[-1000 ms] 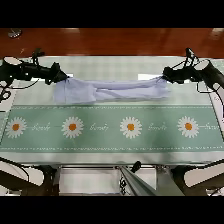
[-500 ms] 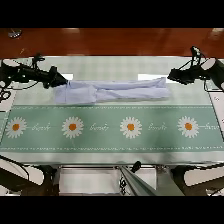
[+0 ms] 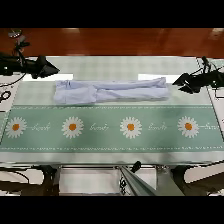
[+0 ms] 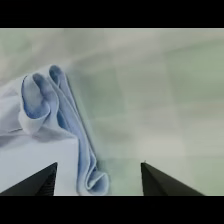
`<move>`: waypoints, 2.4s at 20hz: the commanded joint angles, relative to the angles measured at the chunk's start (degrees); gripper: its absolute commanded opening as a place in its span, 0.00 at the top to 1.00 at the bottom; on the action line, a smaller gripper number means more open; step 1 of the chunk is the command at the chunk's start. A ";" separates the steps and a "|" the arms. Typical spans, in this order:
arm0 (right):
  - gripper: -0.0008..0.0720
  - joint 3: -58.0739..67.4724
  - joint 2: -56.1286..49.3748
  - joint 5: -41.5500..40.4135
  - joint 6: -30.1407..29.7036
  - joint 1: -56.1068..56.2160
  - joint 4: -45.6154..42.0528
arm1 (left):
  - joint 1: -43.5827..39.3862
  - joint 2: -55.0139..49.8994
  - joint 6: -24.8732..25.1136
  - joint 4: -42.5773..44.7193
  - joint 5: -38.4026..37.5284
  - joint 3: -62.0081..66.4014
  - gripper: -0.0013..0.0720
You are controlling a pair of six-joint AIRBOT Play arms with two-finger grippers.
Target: Fold the shirts.
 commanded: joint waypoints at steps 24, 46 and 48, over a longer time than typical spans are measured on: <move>0.95 -0.02 20.26 0.31 1.29 10.45 3.72 | -27.63 6.69 -0.81 -0.94 14.23 0.00 0.96; 0.95 -0.02 54.38 18.53 18.27 16.37 -16.68 | -63.36 -8.33 -8.61 0.50 29.11 -0.63 0.96; 0.95 -0.02 54.58 19.47 18.80 16.39 -14.69 | -65.26 -10.60 -4.87 0.28 31.93 -0.63 0.96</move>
